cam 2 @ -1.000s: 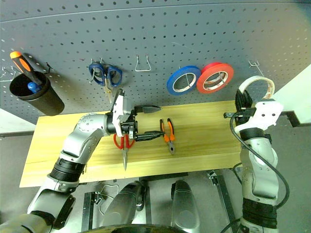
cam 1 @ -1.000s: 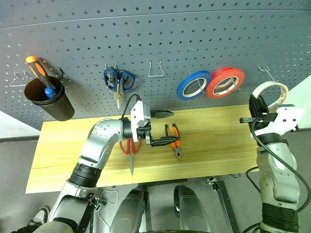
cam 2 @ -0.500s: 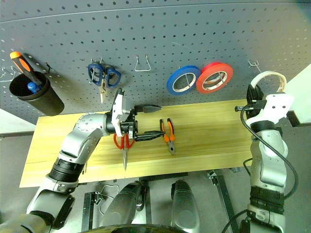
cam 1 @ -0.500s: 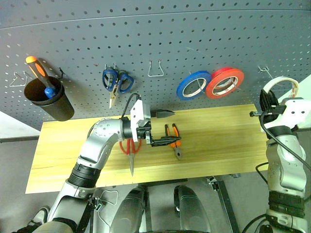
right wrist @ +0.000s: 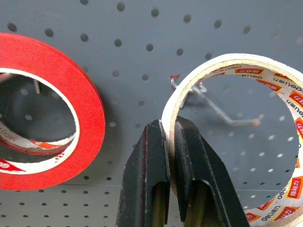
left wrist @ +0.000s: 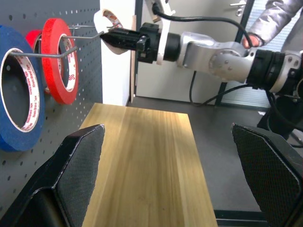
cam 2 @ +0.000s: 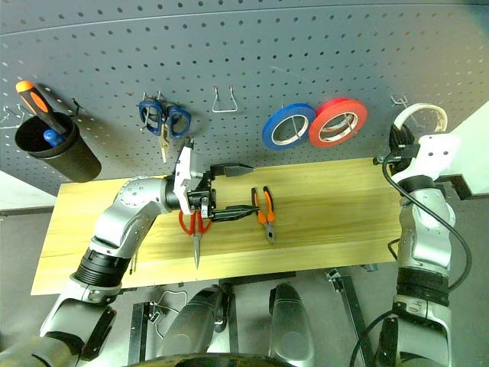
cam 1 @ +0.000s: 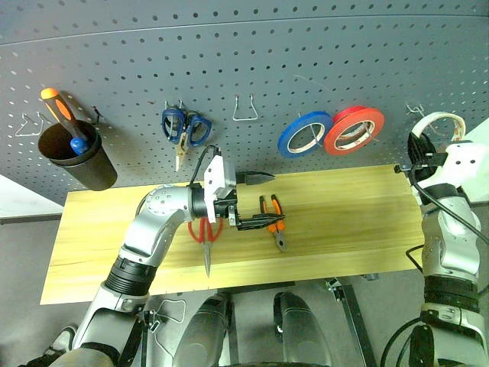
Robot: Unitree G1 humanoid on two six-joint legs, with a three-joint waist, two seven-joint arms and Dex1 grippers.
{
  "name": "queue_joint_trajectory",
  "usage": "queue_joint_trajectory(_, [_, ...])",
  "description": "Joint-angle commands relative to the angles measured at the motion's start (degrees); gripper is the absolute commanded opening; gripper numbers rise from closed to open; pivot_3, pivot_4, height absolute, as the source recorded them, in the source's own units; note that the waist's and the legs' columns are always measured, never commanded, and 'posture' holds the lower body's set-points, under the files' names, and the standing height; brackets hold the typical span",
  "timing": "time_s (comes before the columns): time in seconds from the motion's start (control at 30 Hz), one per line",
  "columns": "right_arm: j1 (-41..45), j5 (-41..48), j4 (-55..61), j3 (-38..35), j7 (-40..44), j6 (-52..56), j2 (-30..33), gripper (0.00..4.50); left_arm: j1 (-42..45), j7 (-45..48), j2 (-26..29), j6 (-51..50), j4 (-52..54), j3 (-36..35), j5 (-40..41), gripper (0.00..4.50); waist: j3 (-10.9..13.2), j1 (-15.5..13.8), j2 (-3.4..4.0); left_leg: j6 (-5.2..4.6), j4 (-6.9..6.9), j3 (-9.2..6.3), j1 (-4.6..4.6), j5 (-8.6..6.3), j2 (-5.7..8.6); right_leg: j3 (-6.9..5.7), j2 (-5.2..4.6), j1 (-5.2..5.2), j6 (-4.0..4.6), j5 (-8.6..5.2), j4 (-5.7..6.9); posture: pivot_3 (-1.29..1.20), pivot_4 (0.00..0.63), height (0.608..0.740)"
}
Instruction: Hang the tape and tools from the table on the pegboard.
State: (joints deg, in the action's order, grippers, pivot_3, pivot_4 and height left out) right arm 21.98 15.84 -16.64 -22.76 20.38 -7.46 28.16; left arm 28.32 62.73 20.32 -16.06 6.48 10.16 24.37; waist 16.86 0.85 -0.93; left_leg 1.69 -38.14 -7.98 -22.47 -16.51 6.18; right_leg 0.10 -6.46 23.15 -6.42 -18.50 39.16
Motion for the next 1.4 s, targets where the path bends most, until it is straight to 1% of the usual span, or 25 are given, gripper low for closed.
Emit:
queue_joint_trajectory(0.03, [2.87,-0.96,-4.62,0.33,1.17,-3.53,1.34,0.04,0.45,-0.53,0.40,-0.29,3.36,-0.75,1.33,4.50,0.00,0.00,0.00,0.00,0.00,0.00,0.00,0.00,0.00,0.00,0.00,0.00,0.00,0.00,0.00,0.04,0.248,0.725])
queue_joint_trajectory(0.23, [6.85,-3.03,-12.67,1.05,-0.45,-6.50,1.39,0.04,-0.03,-1.40,0.83,-0.83,4.49,-1.07,1.50,4.50,0.00,-0.09,0.00,0.00,-0.01,0.01,0.00,0.00,0.00,0.00,0.00,0.00,0.00,0.00,0.00,0.05,0.250,0.725])
queue_joint_trajectory(0.33, [8.01,-3.05,-15.23,0.80,-1.34,-5.80,1.50,0.04,-0.28,-1.80,1.00,-1.06,4.88,-1.00,1.51,4.50,-0.01,-0.11,-0.01,0.00,-0.02,0.01,0.00,0.00,0.01,0.00,-0.01,0.00,0.00,0.00,0.00,0.05,0.251,0.725])
queue_joint_trajectory(0.43, [7.65,-1.75,-14.81,0.76,0.11,-4.66,1.28,0.89,-0.48,-2.22,1.08,-1.37,5.28,-1.04,1.62,4.50,-0.02,-0.27,-0.04,0.00,-0.04,0.00,0.00,0.00,0.00,-0.01,-0.01,-0.02,0.00,0.00,0.00,0.05,0.253,0.725])
queue_joint_trajectory(0.5, [7.17,-2.80,-14.65,1.25,-0.82,-4.52,1.21,1.51,-0.72,-2.32,1.16,-1.39,5.44,-1.01,1.60,4.50,-0.02,-0.22,-0.04,0.00,-0.03,0.00,-0.02,0.00,0.01,-0.02,-0.02,-0.01,0.00,0.00,-0.01,0.05,0.254,0.725])
queue_joint_trajectory(0.6, [6.13,-4.88,-13.85,1.80,-3.47,-3.81,1.35,2.56,-1.14,-2.61,1.21,-1.46,5.76,-0.94,1.46,4.50,-0.02,-0.15,-0.04,0.00,-0.03,0.00,-0.04,0.00,0.01,-0.01,-0.01,0.02,0.00,0.00,-0.01,0.05,0.253,0.725])
queue_joint_trajectory(0.7, [3.16,-6.98,-9.95,2.83,-5.72,-0.70,1.42,3.57,-2.51,-3.26,1.95,-1.90,6.82,-0.87,0.98,4.50,-0.02,-0.14,-0.04,0.00,-0.01,0.00,-0.04,0.00,-0.01,-0.01,0.00,0.04,0.00,0.00,0.00,0.05,0.255,0.725])
queue_joint_trajectory(0.77, [0.03,-7.70,-5.49,3.51,-6.48,3.39,1.35,3.57,-3.83,-3.79,2.85,-2.36,7.77,-1.02,0.72,4.50,-0.02,-0.15,-0.04,0.00,0.01,0.00,-0.05,0.00,-0.01,-0.01,-0.01,0.06,0.00,0.00,-0.01,0.05,0.255,0.725])
queue_joint_trajectory(0.83, [-5.13,-9.93,2.25,5.44,-7.22,9.99,1.63,3.57,-5.66,-4.45,3.94,-2.68,8.79,-1.50,0.62,4.50,-0.02,-0.23,-0.03,0.00,0.02,0.00,-0.05,0.00,-0.01,0.00,-0.01,0.08,0.00,0.00,-0.01,0.05,0.254,0.725])
queue_joint_trajectory(0.9, [-10.21,-9.94,11.07,6.75,-7.15,17.79,1.17,3.57,-7.53,-5.08,4.94,-2.93,9.92,-1.65,0.64,4.50,-0.03,-0.23,-0.02,0.00,0.02,0.00,-0.07,0.00,-0.01,0.01,-0.02,0.08,0.00,0.00,-0.01,0.05,0.256,0.725])
queue_joint_trajectory(0.97, [-16.30,-9.66,21.77,8.62,-6.80,27.29,0.85,3.57,-10.13,-5.78,6.26,-3.24,11.30,-1.58,0.16,4.50,-0.04,-0.25,0.00,0.00,0.01,-0.01,-0.08,0.00,0.00,0.02,-0.03,0.09,0.00,0.00,-0.01,0.04,0.256,0.725])
queue_joint_trajectory(1.03, [-23.30,-7.95,35.12,10.91,-6.26,37.51,0.12,3.57,-13.46,-6.42,8.28,-3.87,12.86,-1.94,-0.35,4.50,-0.07,-0.18,0.04,0.01,0.04,-0.03,-0.07,0.00,-0.02,0.05,-0.02,0.12,0.01,0.00,-0.01,0.03,0.256,0.725])
queue_joint_trajectory(1.1, [-27.28,-6.80,43.77,12.45,-6.30,44.53,-0.38,3.57,-15.56,-7.25,9.76,-4.65,13.98,-2.35,-0.30,4.50,-0.08,-0.09,0.06,0.01,0.09,-0.03,-0.07,0.00,-0.05,0.14,-0.01,0.13,0.01,0.00,-0.03,0.03,0.259,0.725])
queue_joint_trajectory(1.2, [-31.04,-5.54,53.93,15.44,-7.96,53.06,-2.48,3.57,-18.30,-8.43,12.02,-5.85,15.08,-3.97,0.33,4.50,-0.07,-0.15,0.06,0.01,0.03,-0.02,-0.06,0.00,-0.03,0.18,-0.02,0.11,0.05,0.04,-0.02,0.01,0.279,0.725])
queue_joint_trajectory(1.27, [-32.49,-6.46,60.66,21.38,-10.07,57.72,-4.21,3.57,-20.33,-8.82,14.12,-5.51,14.00,-6.03,-0.19,4.50,-0.07,-0.15,0.06,0.01,0.06,-0.06,-0.03,0.00,-0.04,0.18,-0.02,0.10,0.09,0.07,-0.01,0.01,0.290,0.725])
queue_joint_trajectory(1.3, [-32.36,-6.35,63.21,23.60,-11.57,59.81,-6.14,3.57,-21.11,-9.51,14.87,-5.75,13.73,-7.15,-0.35,4.50,-0.07,-0.11,0.06,0.01,0.09,-0.08,-0.02,0.00,-0.06,0.18,-0.01,0.11,0.09,0.07,-0.01,0.00,0.314,0.725])
queue_joint_trajectory(1.33, [-30.93,-7.56,63.93,27.52,-14.21,61.28,-8.87,3.57,-21.92,-10.16,15.52,-5.28,12.88,-8.54,-0.74,4.50,0.03,0.00,0.06,0.00,0.13,-0.09,-0.02,-0.01,-0.07,0.18,0.00,0.14,0.10,0.07,-0.01,0.01,0.324,0.725])
queue_joint_trajectory(1.37, [-29.43,-8.58,63.69,30.42,-16.14,62.24,-11.09,3.57,-22.44,-10.93,15.84,-4.98,12.55,-9.51,-0.95,4.50,0.08,0.23,0.02,-0.22,0.17,-0.09,-0.02,-0.14,-0.10,0.18,0.00,0.17,0.11,0.07,-0.01,0.01,0.330,0.725])
queue_joint_trajectory(1.4, [-28.36,-9.42,63.39,32.30,-17.41,63.07,-12.53,3.57,-22.76,-11.42,16.00,-4.74,12.39,-10.05,-1.03,4.50,0.11,0.23,0.05,-0.25,0.22,-0.09,-0.02,-0.15,-0.12,0.19,0.01,0.22,0.13,0.08,-0.01,0.01,0.330,0.725])
